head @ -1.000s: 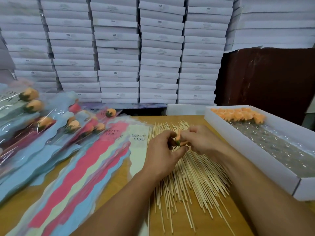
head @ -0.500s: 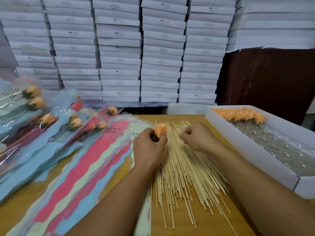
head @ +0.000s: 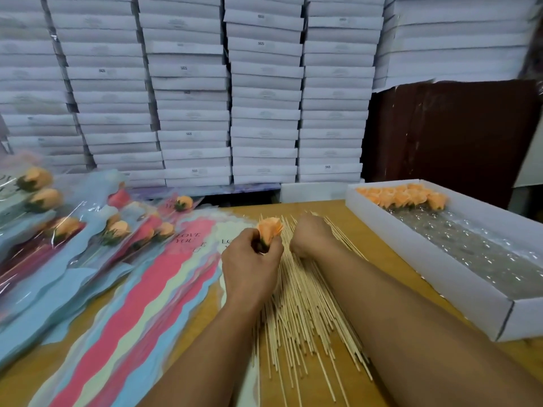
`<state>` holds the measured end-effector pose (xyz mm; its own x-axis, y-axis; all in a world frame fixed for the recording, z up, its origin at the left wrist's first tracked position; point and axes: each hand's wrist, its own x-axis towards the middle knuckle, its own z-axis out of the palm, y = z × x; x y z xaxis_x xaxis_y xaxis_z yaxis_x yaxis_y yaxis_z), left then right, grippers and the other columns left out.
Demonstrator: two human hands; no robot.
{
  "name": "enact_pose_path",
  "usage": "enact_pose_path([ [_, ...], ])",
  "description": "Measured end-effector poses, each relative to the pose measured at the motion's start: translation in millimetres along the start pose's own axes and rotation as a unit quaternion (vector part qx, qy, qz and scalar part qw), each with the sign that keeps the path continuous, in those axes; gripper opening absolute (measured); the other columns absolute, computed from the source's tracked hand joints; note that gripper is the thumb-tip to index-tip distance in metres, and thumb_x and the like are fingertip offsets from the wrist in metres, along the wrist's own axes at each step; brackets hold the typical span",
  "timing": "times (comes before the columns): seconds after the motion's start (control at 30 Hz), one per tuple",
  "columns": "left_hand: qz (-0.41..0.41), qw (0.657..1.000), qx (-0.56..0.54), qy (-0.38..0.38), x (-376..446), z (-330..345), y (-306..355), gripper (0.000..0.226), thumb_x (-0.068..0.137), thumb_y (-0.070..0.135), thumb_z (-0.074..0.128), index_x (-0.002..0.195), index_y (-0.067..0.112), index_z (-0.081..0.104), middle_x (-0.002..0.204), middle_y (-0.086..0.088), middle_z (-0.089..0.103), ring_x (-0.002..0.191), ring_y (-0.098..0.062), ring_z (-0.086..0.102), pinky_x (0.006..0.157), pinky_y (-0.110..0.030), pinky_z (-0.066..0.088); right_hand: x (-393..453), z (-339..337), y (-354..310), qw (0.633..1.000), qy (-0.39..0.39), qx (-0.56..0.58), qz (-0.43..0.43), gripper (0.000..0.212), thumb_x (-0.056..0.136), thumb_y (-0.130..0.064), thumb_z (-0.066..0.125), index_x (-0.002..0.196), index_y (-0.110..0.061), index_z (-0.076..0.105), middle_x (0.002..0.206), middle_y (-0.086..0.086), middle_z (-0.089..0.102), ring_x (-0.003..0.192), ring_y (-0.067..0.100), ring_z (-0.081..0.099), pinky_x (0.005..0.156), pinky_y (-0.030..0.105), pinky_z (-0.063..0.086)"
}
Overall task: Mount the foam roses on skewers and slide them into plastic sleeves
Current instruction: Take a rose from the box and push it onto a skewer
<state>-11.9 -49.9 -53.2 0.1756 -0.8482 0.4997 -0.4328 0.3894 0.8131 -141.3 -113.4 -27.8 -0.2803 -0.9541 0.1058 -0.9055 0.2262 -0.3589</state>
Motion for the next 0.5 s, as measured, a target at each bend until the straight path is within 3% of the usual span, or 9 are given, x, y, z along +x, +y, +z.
enact_pose_path([
  [0.03, 0.0, 1.0, -0.001, 0.0, 0.0, 0.8, 0.6, 0.022, 0.087, 0.031, 0.071, 0.076, 0.014, 0.063, 0.066, 0.003, 0.06, 0.062, -0.011, 0.054, 0.058, -0.029, 0.043, 0.0, -2.7, 1.1, 1.0, -0.006, -0.008, 0.003, 0.003, 0.087, -0.006, 0.063, 0.089, -0.005, 0.061, 0.101, 0.012, 0.065, 0.082, 0.026, 0.06, 0.06, 0.026, 0.044],
  [0.1, -0.002, 1.0, -0.007, 0.0, -0.2, 2.4, 0.7, 0.023, 0.087, 0.031, 0.071, 0.075, 0.014, 0.062, 0.065, 0.003, 0.059, 0.061, -0.011, 0.052, 0.057, -0.029, 0.041, 0.3, -5.1, 4.1, 1.0, -0.014, -0.004, 0.014, 0.013, 0.083, -0.003, 0.06, 0.071, -0.004, 0.056, 0.073, 0.009, 0.06, 0.061, 0.021, 0.058, 0.044, 0.023, 0.036],
  [0.17, -0.004, 1.0, -0.017, -0.002, -1.2, 4.0, 1.4, 0.023, 0.087, 0.033, 0.071, 0.074, 0.015, 0.062, 0.065, 0.004, 0.059, 0.06, -0.01, 0.051, 0.056, -0.028, 0.04, 1.9, -4.8, 8.3, 0.999, -0.017, 0.028, 0.022, 0.01, 0.08, -0.005, 0.059, 0.071, -0.003, 0.058, 0.06, 0.008, 0.059, 0.05, 0.019, 0.058, 0.039, 0.021, 0.036],
  [0.33, 0.01, 0.999, -0.03, -0.012, -2.5, 8.0, 0.6, 0.021, 0.086, 0.031, 0.071, 0.073, 0.018, 0.062, 0.063, 0.008, 0.057, 0.058, -0.007, 0.049, 0.056, -0.026, 0.037, 3.9, 1.1, 15.3, 0.998, -0.02, 0.063, 0.018, 0.029, 0.081, -0.029, 0.074, 0.068, -0.012, 0.054, 0.07, 0.004, 0.06, 0.064, 0.023, 0.061, 0.048, 0.026, 0.04],
  [0.5, 0.008, 0.999, -0.029, -0.011, 0.0, 11.3, -0.8, 0.019, 0.086, 0.032, 0.071, 0.073, 0.021, 0.062, 0.063, 0.008, 0.057, 0.059, -0.006, 0.051, 0.056, -0.025, 0.037, 7.4, 5.3, 10.0, 0.999, -0.017, 0.035, 0.004, 0.024, 0.085, -0.023, 0.069, 0.071, -0.012, 0.054, 0.076, 0.006, 0.059, 0.063, 0.021, 0.059, 0.046, 0.026, 0.038],
])
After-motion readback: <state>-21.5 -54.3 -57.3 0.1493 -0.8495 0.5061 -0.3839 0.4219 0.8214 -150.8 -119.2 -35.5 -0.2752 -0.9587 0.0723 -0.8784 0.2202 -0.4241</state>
